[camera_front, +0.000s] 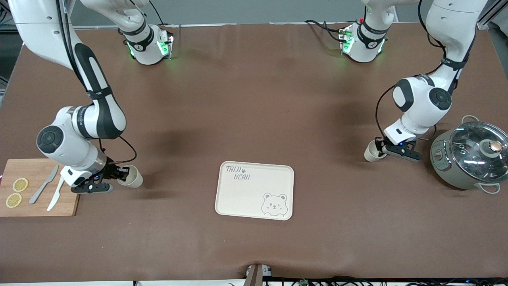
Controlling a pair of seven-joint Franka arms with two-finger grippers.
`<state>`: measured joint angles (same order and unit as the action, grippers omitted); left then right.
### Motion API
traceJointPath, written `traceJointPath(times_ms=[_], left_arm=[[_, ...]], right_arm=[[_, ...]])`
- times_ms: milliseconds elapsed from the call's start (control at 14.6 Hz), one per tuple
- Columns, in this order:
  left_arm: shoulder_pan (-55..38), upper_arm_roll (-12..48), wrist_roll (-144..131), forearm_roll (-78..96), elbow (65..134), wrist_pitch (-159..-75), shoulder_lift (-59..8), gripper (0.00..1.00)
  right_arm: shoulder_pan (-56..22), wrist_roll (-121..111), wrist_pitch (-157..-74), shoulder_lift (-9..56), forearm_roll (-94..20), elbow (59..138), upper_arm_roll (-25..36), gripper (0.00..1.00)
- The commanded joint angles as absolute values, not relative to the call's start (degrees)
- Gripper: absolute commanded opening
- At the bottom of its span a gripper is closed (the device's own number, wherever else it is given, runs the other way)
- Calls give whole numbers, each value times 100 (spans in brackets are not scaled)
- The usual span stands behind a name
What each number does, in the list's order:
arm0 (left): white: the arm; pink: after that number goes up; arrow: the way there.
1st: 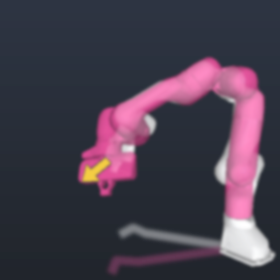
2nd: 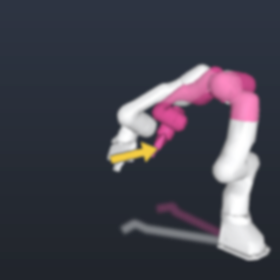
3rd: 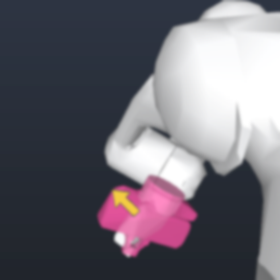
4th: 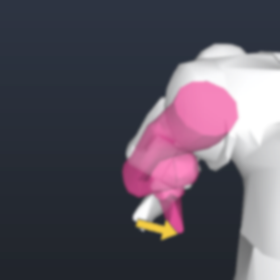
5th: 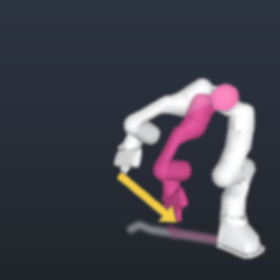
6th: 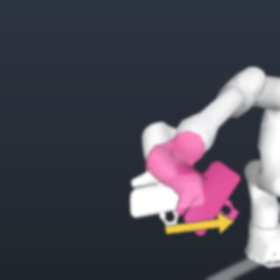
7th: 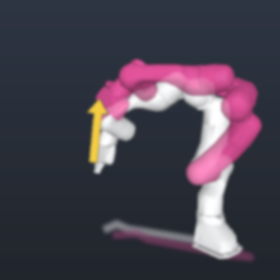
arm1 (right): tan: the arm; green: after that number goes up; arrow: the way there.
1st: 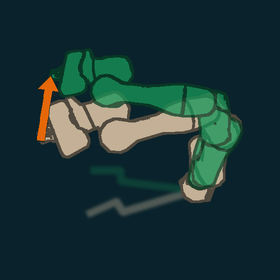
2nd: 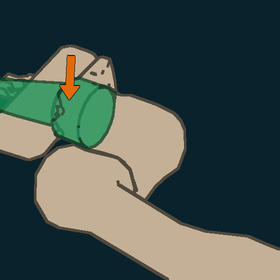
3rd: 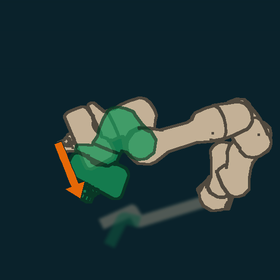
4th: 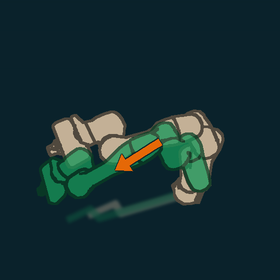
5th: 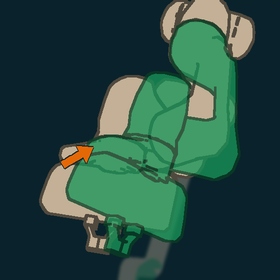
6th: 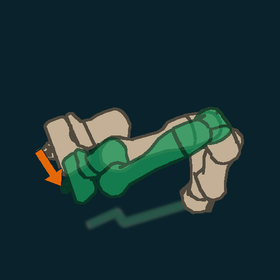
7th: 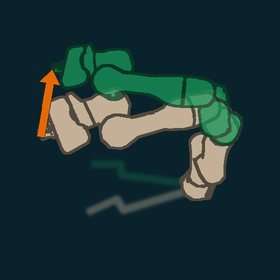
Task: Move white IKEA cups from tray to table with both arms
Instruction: 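Lower both held cups onto the table and open the left gripper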
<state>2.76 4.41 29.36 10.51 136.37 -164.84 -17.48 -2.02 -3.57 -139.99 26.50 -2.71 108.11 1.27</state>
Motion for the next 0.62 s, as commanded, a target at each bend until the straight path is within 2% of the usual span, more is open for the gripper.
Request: traceJointPath(times_ms=[0,274,547], left_arm=[[308,492,3217,1186,13632,-16567,-1705,100],[316,475,3173,1195,13605,-16489,-1521,100],[299,475,2884,1204,13483,-15629,-1013,100]], right_arm=[[-97,-483,-14342,2487,-316,11135,0,0],[-105,-483,-14633,2654,-316,11171,-9,0],[-114,-483,-14818,2803,-316,11171,-9,0]])
